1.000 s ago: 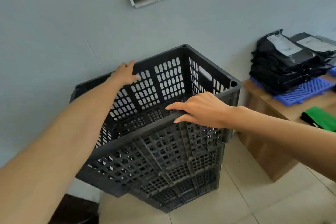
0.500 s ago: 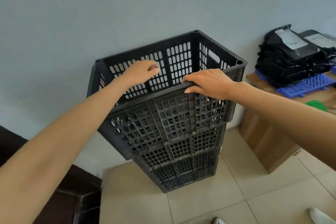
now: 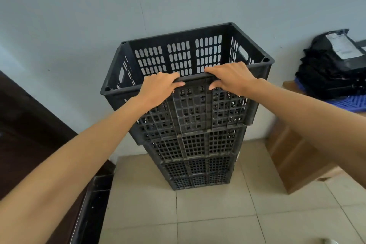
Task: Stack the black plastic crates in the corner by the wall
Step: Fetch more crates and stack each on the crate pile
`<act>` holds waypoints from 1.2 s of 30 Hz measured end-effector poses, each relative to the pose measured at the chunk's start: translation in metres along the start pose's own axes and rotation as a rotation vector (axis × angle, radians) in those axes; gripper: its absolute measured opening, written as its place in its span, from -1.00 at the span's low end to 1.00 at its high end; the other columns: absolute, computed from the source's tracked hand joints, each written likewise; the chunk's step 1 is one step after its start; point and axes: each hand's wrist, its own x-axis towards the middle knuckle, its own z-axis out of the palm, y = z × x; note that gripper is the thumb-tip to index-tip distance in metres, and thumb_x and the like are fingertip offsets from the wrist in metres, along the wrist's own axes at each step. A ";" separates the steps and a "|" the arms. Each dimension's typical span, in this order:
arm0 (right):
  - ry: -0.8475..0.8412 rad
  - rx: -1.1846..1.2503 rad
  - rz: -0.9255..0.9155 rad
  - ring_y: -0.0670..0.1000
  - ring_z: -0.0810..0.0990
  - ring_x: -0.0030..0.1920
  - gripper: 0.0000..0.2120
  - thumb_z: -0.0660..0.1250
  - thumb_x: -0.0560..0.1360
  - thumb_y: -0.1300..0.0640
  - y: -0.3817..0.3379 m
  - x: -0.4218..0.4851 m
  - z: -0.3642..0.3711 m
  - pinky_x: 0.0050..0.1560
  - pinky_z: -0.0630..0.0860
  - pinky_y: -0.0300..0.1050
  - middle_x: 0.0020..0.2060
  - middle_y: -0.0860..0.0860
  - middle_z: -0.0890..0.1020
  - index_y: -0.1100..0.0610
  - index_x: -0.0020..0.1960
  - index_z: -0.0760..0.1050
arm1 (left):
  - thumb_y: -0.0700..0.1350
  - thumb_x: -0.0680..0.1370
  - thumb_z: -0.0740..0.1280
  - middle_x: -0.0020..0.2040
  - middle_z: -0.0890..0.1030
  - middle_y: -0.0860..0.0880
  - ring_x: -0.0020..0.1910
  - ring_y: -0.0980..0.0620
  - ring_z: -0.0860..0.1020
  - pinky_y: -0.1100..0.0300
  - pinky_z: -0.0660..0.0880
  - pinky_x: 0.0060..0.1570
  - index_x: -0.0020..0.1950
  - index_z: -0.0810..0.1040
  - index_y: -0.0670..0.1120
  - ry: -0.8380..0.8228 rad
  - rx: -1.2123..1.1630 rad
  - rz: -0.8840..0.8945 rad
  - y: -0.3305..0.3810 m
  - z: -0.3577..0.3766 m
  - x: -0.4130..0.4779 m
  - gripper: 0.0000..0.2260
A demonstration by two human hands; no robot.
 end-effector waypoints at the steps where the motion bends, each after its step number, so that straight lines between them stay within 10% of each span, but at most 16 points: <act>1: 0.003 0.009 0.008 0.07 0.62 -0.10 -0.72 0.33 0.50 -0.13 0.002 0.003 0.000 -0.26 0.36 -0.06 -0.12 -0.09 0.62 -0.01 0.10 0.40 | 0.16 0.64 0.13 -0.30 0.59 0.00 -0.28 -0.08 0.59 0.14 0.36 -0.37 0.02 0.47 -0.09 0.012 0.014 -0.007 0.001 0.001 0.002 -0.66; 36: 0.037 0.043 -0.004 0.09 0.61 -0.15 -0.69 0.34 0.49 -0.13 0.009 0.007 0.011 -0.20 0.50 0.00 -0.16 -0.05 0.60 0.04 0.10 0.41 | 0.18 0.63 0.11 -0.32 0.56 0.01 -0.38 -0.04 0.55 0.12 0.46 -0.39 0.03 0.52 -0.09 0.095 0.083 -0.023 -0.007 0.016 0.009 -0.63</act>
